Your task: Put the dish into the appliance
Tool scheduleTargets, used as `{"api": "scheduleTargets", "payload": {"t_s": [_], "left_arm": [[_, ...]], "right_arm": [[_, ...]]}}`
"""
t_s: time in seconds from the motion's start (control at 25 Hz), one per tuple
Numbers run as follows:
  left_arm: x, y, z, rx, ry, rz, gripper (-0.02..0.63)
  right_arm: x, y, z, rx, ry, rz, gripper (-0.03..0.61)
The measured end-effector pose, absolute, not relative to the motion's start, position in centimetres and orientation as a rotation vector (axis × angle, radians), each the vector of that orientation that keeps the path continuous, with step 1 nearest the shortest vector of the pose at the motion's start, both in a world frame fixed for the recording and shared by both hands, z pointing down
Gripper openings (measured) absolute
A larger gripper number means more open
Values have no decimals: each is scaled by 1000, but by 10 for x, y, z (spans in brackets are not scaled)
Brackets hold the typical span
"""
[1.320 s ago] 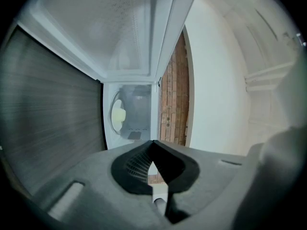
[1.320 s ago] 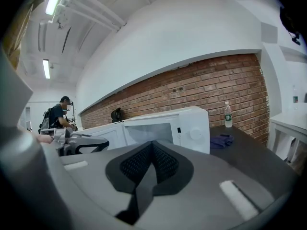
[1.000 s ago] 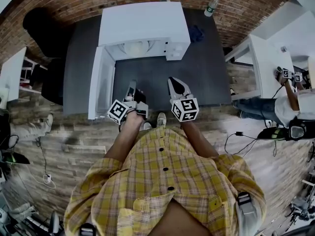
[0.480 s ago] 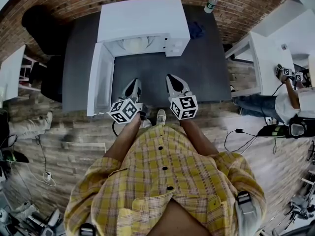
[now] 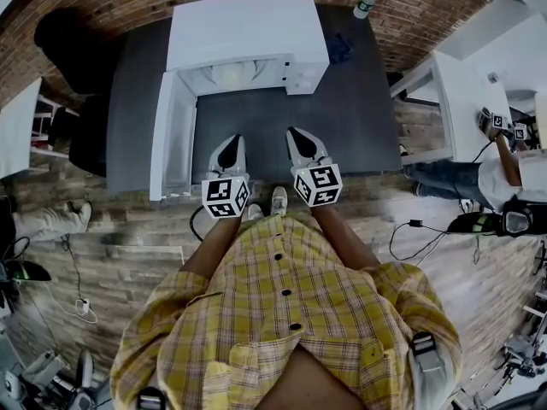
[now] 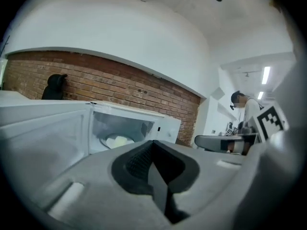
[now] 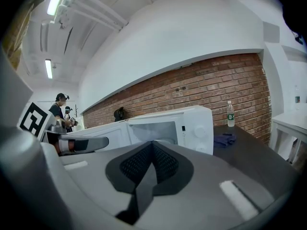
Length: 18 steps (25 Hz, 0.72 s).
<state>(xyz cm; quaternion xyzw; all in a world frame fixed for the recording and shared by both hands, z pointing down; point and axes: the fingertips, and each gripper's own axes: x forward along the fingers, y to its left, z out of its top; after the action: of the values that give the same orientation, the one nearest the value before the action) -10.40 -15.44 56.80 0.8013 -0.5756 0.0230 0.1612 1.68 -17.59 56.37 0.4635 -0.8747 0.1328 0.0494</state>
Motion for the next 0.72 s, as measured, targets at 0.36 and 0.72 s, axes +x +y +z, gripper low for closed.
{"api": "scheduleTargets", "payload": {"t_s": [0.36,0.72], "left_arm": [[-115,-157,572,2278,-1684,57,-3],[-116,-161,569,2299,-1701,78,-2]], "right_arm": [[13,-179,567,1410,-2655,386,3],[11,-181,566,1418,-2660,395,3]]}}
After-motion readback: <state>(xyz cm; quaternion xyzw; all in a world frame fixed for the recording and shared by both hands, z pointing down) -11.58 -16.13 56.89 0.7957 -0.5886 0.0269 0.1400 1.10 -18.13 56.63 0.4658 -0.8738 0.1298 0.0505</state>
